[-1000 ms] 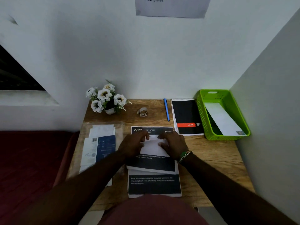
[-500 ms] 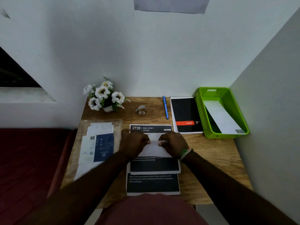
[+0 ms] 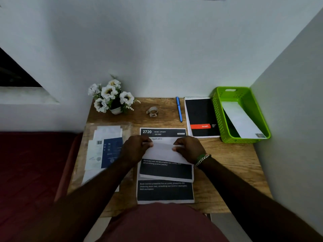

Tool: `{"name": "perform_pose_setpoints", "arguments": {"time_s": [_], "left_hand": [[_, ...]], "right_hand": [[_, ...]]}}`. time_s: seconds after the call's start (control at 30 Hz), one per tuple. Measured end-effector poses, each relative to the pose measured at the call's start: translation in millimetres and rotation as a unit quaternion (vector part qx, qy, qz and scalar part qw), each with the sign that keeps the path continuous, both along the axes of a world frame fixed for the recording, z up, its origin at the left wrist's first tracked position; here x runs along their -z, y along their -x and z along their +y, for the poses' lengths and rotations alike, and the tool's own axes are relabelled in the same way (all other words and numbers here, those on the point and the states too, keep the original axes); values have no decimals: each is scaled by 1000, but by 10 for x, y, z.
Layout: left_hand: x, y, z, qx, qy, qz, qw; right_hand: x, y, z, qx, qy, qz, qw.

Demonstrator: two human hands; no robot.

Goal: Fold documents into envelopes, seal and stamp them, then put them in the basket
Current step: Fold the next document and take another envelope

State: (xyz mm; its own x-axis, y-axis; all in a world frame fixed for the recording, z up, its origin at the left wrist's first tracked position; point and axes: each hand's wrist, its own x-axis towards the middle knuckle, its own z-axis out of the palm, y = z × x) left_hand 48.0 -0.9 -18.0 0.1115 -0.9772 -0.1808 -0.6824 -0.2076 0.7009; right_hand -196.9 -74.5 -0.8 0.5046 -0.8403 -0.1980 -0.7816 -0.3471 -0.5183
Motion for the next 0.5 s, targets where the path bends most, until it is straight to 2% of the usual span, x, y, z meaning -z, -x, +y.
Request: {"name": "perform_pose_setpoints", "arguments": {"time_s": [0.17, 0.4, 0.5], "left_hand": [[56, -84, 2, -18, 0, 21, 1000], [71, -212, 92, -53, 25, 42, 997], [54, -169, 142, -35, 41, 28, 998]], "right_hand": [[20, 193, -57, 84, -62, -66, 992], [130, 576, -77, 162, -48, -90, 981], [93, 564, 3, 168, -22, -116, 979]]}}
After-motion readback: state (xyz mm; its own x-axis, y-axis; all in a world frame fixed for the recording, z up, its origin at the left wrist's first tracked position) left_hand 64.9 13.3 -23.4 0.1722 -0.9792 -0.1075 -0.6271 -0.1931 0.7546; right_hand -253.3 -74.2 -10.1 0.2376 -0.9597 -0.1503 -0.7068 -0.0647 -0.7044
